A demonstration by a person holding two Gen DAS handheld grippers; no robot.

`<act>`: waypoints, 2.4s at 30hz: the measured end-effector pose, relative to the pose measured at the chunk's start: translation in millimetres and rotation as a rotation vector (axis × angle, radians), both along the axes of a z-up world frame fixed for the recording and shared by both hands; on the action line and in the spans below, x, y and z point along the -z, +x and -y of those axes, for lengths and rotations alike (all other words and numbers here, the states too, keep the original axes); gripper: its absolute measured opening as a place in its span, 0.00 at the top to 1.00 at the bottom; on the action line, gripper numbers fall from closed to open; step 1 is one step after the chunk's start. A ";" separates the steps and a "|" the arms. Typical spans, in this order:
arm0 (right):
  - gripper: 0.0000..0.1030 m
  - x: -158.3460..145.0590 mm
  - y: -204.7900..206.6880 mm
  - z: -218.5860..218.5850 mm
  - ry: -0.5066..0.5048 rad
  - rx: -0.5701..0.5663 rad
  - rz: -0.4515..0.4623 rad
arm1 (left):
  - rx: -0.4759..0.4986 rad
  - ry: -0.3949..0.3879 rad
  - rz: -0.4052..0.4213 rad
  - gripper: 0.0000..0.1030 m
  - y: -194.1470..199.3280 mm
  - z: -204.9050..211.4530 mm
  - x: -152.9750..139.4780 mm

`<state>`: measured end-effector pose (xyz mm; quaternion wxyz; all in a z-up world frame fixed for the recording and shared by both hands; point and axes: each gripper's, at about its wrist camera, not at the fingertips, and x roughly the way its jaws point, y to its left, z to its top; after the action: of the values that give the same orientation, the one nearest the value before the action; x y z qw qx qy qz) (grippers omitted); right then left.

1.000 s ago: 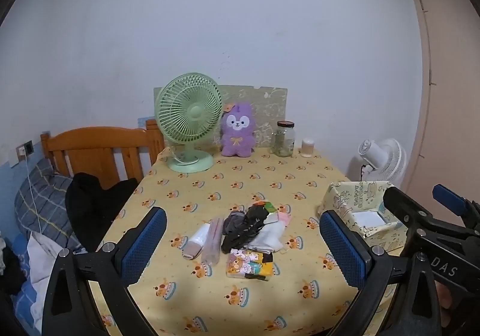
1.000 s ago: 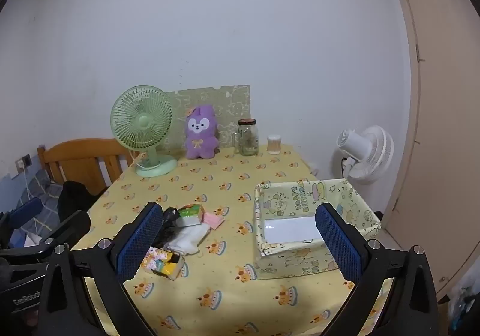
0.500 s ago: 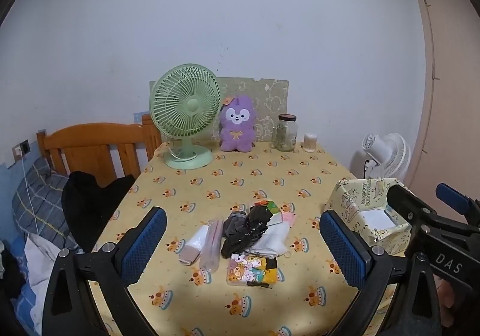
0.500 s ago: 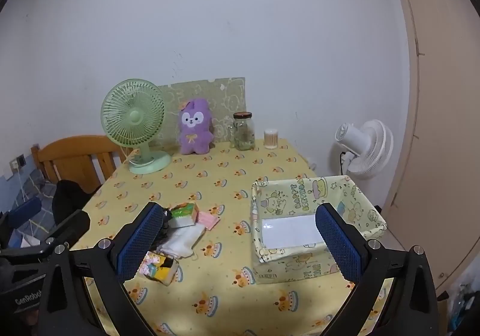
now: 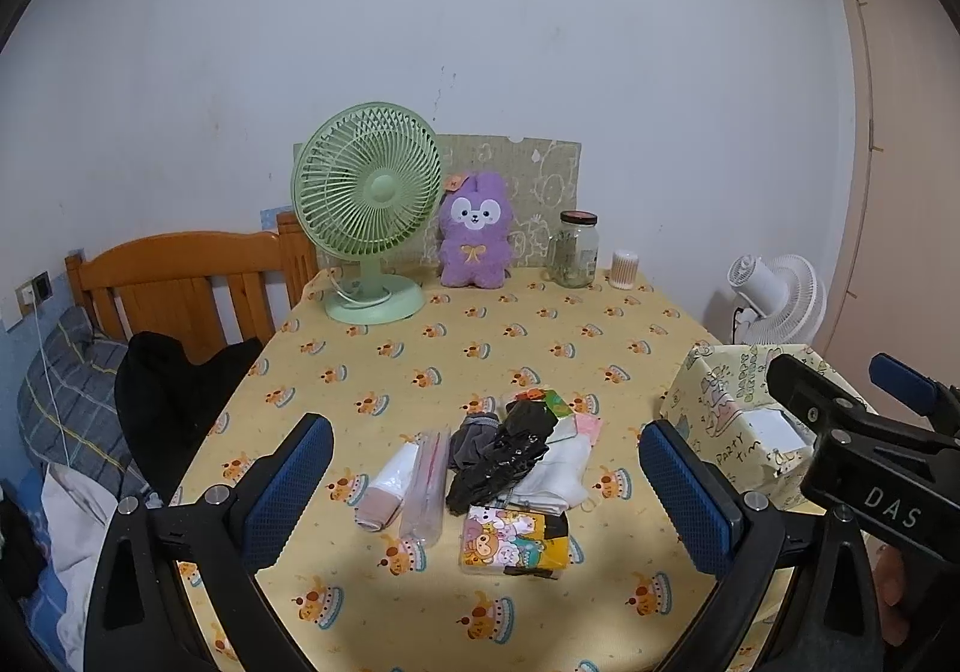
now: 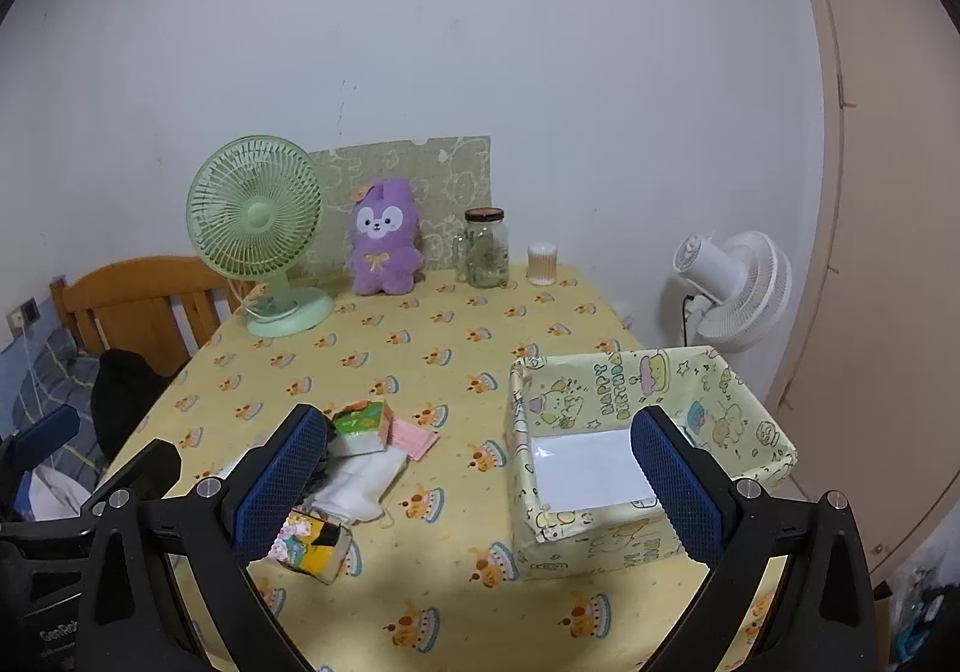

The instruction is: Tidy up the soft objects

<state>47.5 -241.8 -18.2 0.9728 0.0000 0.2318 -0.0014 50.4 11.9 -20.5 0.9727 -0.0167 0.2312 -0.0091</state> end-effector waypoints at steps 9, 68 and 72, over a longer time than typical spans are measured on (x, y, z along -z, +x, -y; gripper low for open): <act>0.00 0.6 2.8 1.3 0.006 0.007 -0.007 | -0.007 0.011 -0.005 0.00 1.7 2.9 3.7; 0.02 55.4 50.6 -44.9 0.005 -0.039 -0.173 | 0.106 0.017 -0.160 0.18 55.8 -12.2 59.4; 0.02 66.0 61.1 -59.8 -0.019 -0.069 -0.198 | 0.086 0.020 -0.205 0.18 67.6 -18.3 72.8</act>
<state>108.7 -182.1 -84.2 0.9445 -0.0174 0.3268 0.0300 118.0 30.2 -93.3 0.9429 0.0019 0.3299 -0.0466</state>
